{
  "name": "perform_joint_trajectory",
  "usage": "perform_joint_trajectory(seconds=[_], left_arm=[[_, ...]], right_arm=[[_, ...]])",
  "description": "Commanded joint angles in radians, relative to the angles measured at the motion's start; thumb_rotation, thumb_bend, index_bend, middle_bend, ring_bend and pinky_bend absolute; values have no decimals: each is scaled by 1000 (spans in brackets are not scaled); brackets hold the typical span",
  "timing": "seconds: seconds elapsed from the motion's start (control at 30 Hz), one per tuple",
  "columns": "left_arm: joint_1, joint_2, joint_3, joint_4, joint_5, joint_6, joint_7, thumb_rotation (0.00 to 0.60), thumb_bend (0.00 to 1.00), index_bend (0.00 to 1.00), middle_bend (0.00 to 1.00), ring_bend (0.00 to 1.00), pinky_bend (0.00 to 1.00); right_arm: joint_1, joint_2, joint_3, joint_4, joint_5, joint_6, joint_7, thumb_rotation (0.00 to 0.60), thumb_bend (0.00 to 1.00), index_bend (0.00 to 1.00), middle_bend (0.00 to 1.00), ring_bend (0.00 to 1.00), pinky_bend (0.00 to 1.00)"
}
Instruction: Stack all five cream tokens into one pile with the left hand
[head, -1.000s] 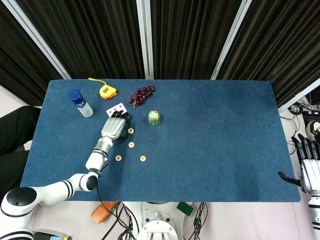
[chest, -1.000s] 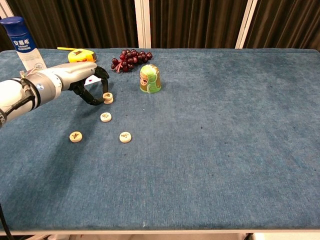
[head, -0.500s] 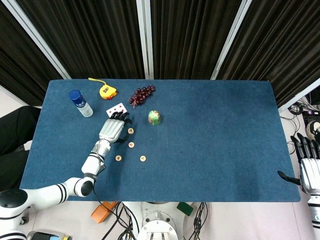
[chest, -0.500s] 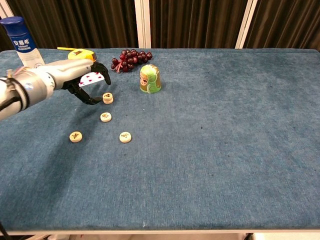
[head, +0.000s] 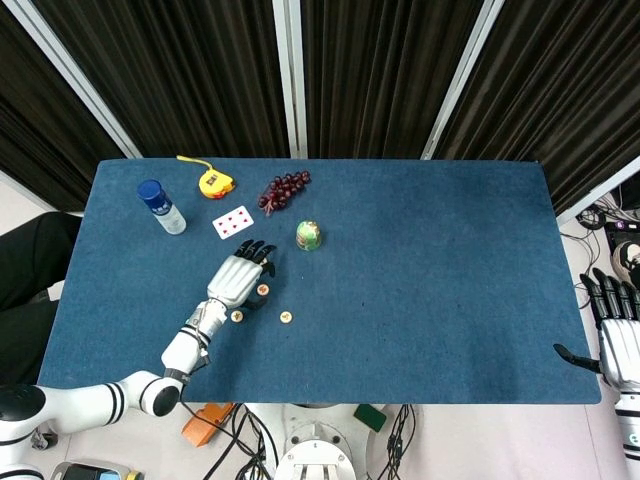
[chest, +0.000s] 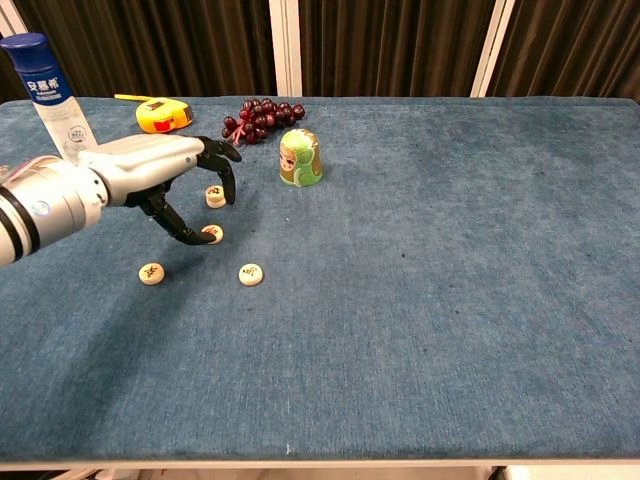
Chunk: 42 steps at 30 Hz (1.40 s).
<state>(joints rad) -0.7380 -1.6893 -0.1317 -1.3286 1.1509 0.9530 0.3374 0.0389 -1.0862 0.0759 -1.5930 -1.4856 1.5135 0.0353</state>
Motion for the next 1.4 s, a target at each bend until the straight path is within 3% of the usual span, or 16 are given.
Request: perform_joint_trajectory(seconds=[0.03,0.6,0.9,1.17,1.4], left_arm=[[-4,-14,6,23,-11,-5,29,600,267,435,67,0,0],[-1,-30,9,64,-31,-29,48,600,310,450,58,0,0],[-1,-38,-4,79,-28,-34,16,600,357,552,59,0,0],[-19,-3,-72,34,-49,-39,-40,600,362,552,59,0,0],[-70,-19,-130,77,-169,-90,7,588,357,539,59,0,0]], right_arm=[[-2,1,0,1,0,3,1,600,63,0,0,0,0],[0,0,0,-4,-1,-1,-6,600,64,0,0,0,0],[1,2,3,-7,2,-1,-8,600,64,0,0,0,0],[5,2,4,-8,0,-4,-9,600,63,0,0,0,0],[4,1,5,-4,4,-5,-3,600,64,0,0,0,0]])
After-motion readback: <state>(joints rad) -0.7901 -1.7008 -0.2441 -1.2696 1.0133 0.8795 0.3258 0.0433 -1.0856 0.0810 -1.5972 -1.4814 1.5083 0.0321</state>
